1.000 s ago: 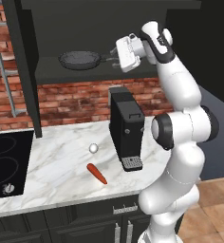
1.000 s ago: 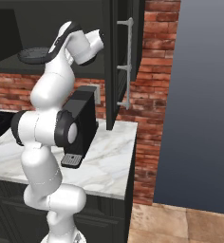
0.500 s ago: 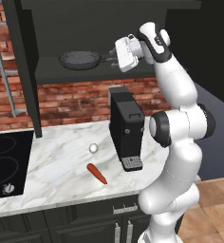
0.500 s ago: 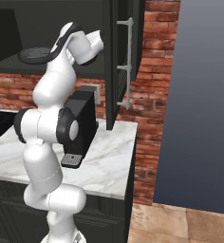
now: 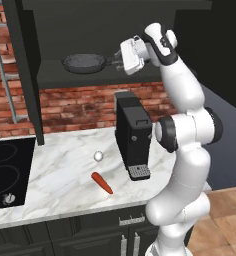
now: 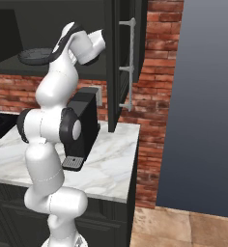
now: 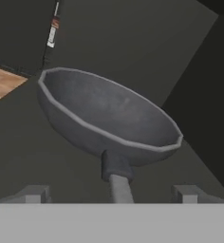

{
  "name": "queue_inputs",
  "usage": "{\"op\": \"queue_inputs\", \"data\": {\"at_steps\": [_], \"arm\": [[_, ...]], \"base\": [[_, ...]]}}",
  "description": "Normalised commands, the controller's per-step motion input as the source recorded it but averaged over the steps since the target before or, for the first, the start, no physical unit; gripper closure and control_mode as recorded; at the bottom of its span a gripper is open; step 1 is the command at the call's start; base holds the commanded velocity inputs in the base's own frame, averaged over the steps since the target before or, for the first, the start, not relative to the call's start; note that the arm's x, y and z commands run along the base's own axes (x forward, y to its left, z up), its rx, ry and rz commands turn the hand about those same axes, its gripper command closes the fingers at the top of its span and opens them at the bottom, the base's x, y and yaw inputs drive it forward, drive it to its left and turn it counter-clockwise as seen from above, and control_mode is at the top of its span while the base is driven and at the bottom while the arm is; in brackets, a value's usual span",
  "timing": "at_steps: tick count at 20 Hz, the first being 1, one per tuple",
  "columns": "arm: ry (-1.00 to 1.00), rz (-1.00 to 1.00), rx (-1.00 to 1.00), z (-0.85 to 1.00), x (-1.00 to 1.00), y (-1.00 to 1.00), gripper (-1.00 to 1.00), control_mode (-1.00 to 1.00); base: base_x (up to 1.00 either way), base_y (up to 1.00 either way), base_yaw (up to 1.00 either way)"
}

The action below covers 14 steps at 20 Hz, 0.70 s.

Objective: Pick the pan from the cabinet and place it on the stove. Then turn on the stove burner for the pan.

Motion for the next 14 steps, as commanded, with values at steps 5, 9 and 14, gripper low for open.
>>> {"op": "queue_inputs", "data": {"at_steps": [5, 9, 14], "arm": [[0.01, 0.0, -0.03, -0.21, 0.16, 0.0, -1.0, -1.0], [0.01, 0.0, -0.03, -0.23, 0.15, 0.0, -1.0, -1.0], [0.01, 0.0, -0.02, -0.22, 0.17, 0.0, -1.0, -1.0]], "base": [[0.0, 0.0, 0.0], [0.0, 0.0, 0.0], [0.0, 0.0, 0.0]]}}
